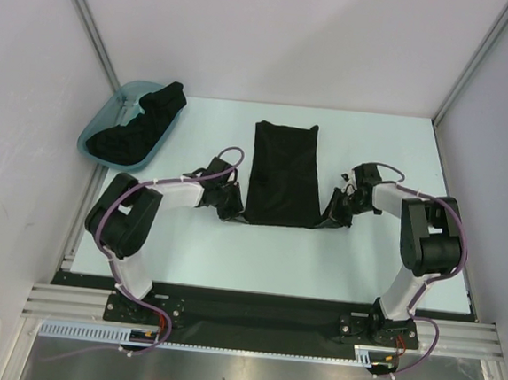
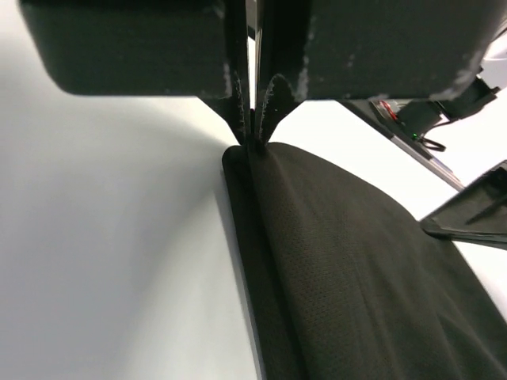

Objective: Fold and stack the t-shirts
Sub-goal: Fold the tshirt

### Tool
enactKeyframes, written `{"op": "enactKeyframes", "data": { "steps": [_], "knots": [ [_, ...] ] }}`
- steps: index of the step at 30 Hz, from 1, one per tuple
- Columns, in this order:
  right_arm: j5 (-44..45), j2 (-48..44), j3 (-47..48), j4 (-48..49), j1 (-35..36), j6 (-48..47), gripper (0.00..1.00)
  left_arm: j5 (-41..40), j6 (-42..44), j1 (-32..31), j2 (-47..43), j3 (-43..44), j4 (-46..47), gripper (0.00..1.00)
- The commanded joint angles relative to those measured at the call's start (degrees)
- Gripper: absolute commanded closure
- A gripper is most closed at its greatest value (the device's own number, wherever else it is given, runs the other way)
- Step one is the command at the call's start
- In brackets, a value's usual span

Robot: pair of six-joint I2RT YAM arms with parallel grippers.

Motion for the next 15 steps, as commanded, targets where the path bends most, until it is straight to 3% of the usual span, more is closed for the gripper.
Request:
{"op": "enactKeyframes", "data": {
  "steps": [1,15],
  "knots": [
    [2.0,-3.2,0.0,-4.1,-0.3,-2.3,1.0,-4.0,3.4,0.6,-4.9,-2.3,-0.8,1.0],
    [4.3,-10.1,-8.5,-7.3,6.1,0.3,1.0,-1.6,3.4,-4.3,-15.6,-12.3,-3.7,1.0]
  ]
}}
